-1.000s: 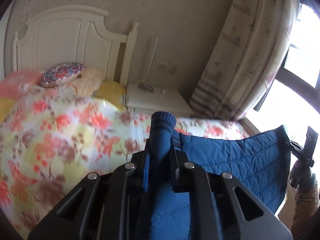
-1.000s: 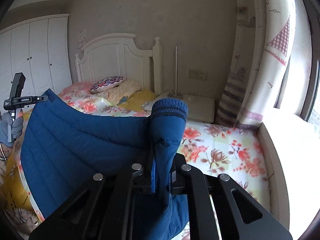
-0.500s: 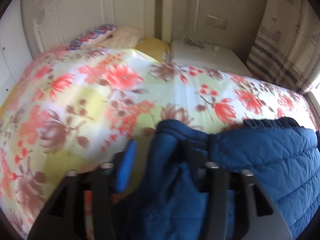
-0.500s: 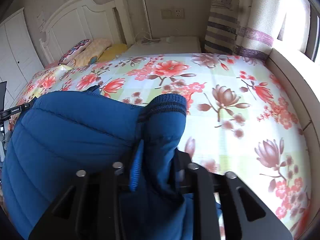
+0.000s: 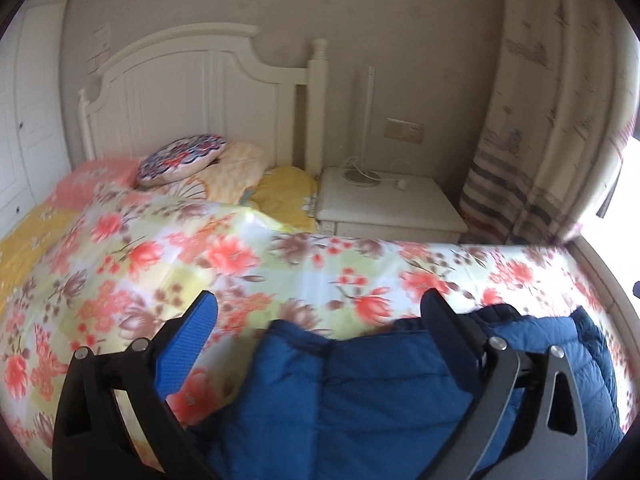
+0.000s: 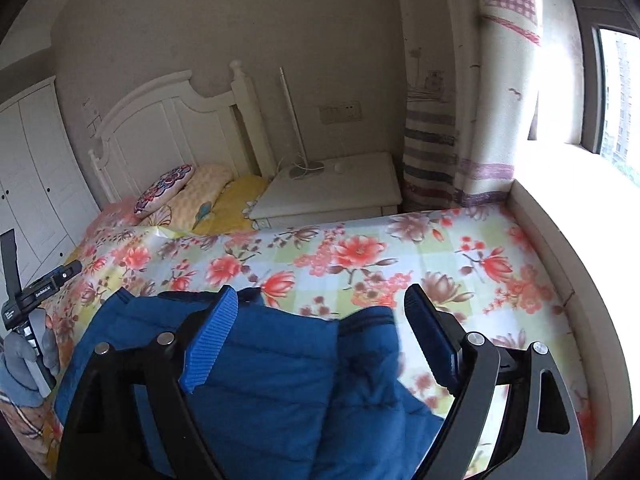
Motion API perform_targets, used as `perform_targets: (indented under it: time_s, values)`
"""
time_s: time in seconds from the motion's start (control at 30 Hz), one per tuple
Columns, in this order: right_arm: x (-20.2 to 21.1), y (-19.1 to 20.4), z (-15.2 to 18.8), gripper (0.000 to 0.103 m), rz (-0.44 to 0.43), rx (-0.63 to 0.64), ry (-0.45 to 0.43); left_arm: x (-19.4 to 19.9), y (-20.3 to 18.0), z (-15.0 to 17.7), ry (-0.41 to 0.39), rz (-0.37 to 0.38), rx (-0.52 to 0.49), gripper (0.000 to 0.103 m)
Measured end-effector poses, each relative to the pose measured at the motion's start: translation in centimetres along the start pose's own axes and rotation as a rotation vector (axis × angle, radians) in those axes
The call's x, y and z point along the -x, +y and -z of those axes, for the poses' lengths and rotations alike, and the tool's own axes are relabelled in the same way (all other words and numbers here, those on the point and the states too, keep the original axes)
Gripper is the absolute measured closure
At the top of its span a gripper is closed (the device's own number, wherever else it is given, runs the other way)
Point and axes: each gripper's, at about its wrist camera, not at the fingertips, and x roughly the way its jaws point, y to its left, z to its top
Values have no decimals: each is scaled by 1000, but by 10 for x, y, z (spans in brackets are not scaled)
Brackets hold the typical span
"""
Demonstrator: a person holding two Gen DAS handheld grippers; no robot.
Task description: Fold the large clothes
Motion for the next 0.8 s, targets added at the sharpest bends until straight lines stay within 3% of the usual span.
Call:
perform_targets:
  time_s: [0.07,0.17,0.3,0.43,0.5,0.57,0.8]
  values:
    - [-20,39,3,21,21,64,28,-10,-35,2,54,2,-75,2]
    - [-55,86,8,32,23,140,100,-26,-69,6,105,17,-137,2]
    - [-86,122,16,33,84,255,166,-45,-89,8,156,9,-169,2]
    - [-132,122,42,33,166,325,262,-77,-93,22,193,-11,-186,2]
    - [-152,111,54,32,130,276,325,-112,-97,47,295,7,-181,3]
    - [-153,108,54,32,130,257,318,-128,-95,56,331,-10,-168,2]
    - [-148,111,62,31,142,274,287,-129,-92,62,307,-10,-161,2]
